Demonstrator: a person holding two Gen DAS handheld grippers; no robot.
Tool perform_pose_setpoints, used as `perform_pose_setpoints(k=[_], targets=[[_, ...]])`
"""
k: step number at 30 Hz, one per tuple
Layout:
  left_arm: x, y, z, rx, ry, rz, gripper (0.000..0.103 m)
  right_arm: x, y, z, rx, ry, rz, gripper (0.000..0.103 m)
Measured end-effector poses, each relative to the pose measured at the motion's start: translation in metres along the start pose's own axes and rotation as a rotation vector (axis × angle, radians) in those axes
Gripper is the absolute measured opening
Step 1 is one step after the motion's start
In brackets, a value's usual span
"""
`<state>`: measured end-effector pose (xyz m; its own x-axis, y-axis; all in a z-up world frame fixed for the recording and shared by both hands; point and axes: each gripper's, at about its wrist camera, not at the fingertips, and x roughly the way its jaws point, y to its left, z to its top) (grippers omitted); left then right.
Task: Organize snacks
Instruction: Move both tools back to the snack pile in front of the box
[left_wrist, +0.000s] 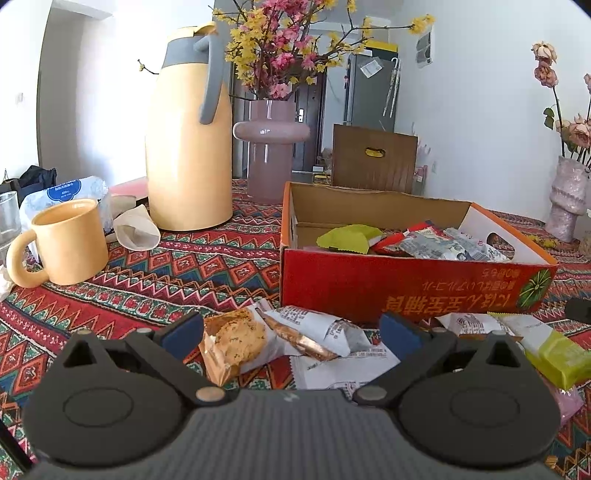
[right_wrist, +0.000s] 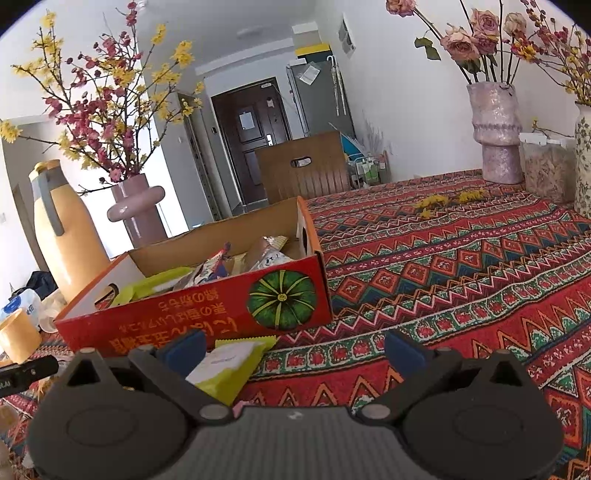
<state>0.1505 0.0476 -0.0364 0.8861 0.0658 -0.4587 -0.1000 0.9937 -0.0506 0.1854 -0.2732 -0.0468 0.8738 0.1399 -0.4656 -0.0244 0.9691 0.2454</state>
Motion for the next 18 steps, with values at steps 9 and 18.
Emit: perform_pose_setpoints(k=[9,18], targets=[[0.003,0.005,0.0,-0.028,0.021,-0.004,0.103,0.001,0.003,-0.001,-0.012,-0.006,-0.029,0.103],[0.004,0.009,0.0,-0.054,0.028,-0.023,0.103,-0.014,0.018,0.01,-0.041,0.002,-0.025,0.103]])
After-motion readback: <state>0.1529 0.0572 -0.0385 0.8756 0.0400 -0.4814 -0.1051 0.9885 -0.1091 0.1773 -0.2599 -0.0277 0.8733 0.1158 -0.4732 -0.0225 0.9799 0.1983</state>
